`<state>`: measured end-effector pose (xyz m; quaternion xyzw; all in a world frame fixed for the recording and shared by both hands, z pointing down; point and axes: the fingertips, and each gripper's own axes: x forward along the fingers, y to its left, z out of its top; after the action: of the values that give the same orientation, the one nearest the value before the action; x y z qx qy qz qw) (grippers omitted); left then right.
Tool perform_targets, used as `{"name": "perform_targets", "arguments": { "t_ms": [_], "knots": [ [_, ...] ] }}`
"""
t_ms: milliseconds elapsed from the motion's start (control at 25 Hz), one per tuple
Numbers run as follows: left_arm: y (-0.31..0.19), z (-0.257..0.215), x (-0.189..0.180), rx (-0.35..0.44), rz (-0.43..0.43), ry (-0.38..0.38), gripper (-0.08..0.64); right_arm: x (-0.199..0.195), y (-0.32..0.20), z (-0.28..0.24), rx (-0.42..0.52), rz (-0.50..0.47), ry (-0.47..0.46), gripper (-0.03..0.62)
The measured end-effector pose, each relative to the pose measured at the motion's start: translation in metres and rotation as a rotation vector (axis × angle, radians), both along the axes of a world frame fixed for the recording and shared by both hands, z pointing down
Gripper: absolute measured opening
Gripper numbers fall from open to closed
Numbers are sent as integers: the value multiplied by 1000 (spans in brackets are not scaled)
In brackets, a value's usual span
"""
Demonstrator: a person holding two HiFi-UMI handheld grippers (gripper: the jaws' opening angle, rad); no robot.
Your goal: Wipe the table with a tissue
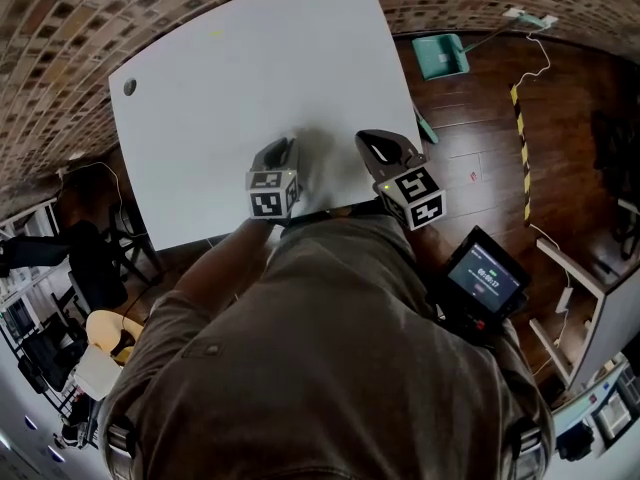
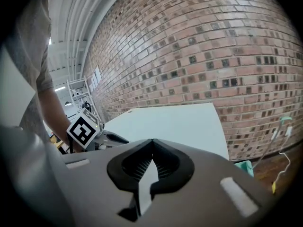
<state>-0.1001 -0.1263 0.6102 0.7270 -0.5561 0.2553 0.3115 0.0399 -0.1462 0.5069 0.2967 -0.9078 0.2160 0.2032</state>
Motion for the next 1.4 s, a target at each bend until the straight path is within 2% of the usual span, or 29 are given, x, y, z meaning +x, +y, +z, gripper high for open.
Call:
{"name": "perform_targets", "arguments": {
  "t_ms": [200, 360, 640, 800, 920, 1080, 1240, 1400],
  "knots": [
    [18, 0, 7, -6, 77, 2, 41, -8, 10, -7, 15, 14, 1, 12],
    [31, -3, -1, 10, 85, 26, 41, -18, 26, -13, 25, 26, 1, 12],
    [57, -33, -47, 77, -61, 148, 41, -43, 68, -22, 46, 16, -7, 14],
    [76, -55, -59, 143, -104, 197, 41, -44, 91, -27, 56, 33, 4, 14],
    [91, -72, -62, 197, -101, 201, 41, -45, 106, -26, 46, 50, 3, 14],
    [116, -87, -58, 239, -152, 215, 41, -46, 124, -19, 10, 6, 7, 14],
    [138, -102, -49, 287, -201, 204, 41, -40, 141, -24, 26, -55, 13, 14],
    [163, -113, -25, 322, -266, 187, 41, -14, 160, -31, 58, -94, -12, 14]
  ]
}}
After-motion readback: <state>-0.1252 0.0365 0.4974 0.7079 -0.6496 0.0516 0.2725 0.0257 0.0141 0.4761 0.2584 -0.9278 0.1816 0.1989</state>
